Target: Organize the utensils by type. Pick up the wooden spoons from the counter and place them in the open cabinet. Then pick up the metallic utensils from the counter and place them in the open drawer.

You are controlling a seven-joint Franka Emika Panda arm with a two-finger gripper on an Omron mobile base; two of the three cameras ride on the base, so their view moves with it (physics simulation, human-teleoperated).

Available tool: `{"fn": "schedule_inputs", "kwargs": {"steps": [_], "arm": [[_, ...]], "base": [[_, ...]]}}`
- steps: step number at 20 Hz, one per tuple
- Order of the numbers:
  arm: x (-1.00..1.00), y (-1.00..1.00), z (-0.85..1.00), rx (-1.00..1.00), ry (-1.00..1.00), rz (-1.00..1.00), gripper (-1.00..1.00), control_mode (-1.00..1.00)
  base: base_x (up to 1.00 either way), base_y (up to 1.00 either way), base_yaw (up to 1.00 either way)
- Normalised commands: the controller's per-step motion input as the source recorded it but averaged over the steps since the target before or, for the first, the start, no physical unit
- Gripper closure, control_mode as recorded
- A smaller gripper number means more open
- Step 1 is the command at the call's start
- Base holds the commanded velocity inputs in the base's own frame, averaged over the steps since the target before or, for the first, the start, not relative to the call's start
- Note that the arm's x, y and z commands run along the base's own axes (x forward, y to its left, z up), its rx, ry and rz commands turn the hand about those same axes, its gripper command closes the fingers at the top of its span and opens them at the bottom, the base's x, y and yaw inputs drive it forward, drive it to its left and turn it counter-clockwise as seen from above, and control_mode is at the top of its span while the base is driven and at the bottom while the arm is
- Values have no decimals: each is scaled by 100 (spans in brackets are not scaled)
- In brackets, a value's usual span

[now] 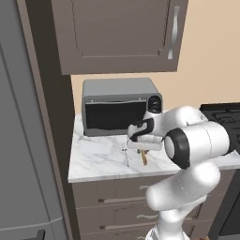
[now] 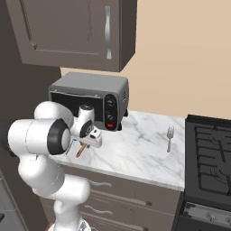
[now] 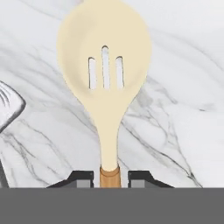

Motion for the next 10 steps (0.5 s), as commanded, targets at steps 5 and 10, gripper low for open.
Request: {"fn": "schedule_inputs", "kwargs": {"steps": [5,10], "arm": [[-29,-3,75,13,-2,0,100,-100],[-36,0,80,5,-2,1,100,-100]], "base": [[0,0,0],[0,0,0]]}}
